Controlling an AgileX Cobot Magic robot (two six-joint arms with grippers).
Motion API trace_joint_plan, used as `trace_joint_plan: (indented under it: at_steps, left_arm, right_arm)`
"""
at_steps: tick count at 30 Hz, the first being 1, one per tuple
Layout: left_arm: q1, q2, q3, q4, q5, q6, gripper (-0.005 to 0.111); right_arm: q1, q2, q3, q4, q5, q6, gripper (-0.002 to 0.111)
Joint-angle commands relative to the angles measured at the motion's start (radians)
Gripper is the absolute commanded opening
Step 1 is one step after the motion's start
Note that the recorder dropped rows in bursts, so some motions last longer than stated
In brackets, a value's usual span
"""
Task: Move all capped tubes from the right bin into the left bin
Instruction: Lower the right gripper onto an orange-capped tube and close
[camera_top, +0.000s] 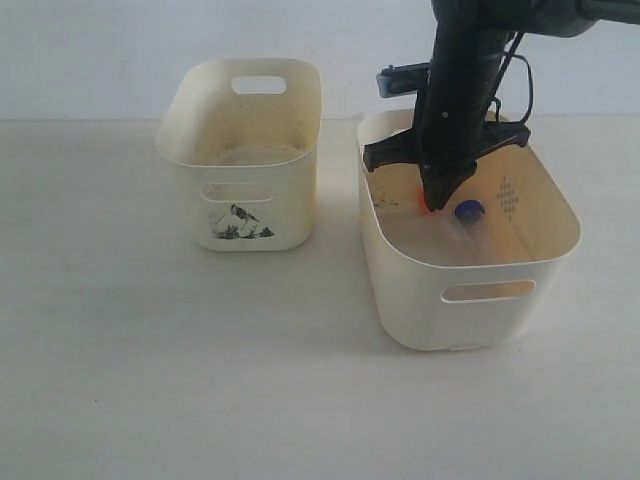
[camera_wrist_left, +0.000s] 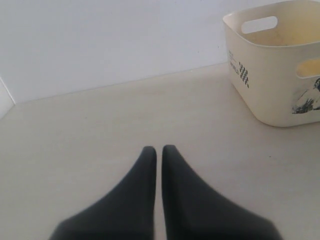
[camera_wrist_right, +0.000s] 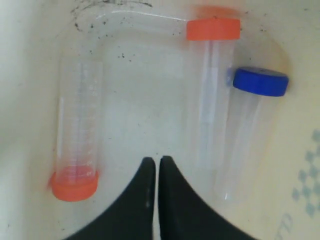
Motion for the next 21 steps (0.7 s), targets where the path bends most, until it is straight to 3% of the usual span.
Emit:
trace_joint_plan:
  at_steps: [1, 4, 8, 21]
  left_arm:
    - [-0.001, 0.000, -0.004, -0.004, -0.010, -0.013, 0.004]
    - [-0.001, 0.000, -0.004, -0.004, -0.010, -0.013, 0.004]
    - [-0.001, 0.000, -0.004, -0.004, -0.010, -0.013, 0.004]
    - [-0.001, 0.000, -0.004, -0.004, -0.010, -0.013, 0.004]
  right_arm:
    - [-0.004, 0.015, -0.003, -0.008, 0.004, 0.001, 0.002]
    - [-0.004, 0.048, -0.003, -0.011, 0.004, 0.001, 0.002]
    - [-0.004, 0.065, -0.003, -0.157, 0.004, 0.039, 0.003]
    - [-0.004, 0.091, -0.003, -0.113, 0.004, -0.003, 0.003]
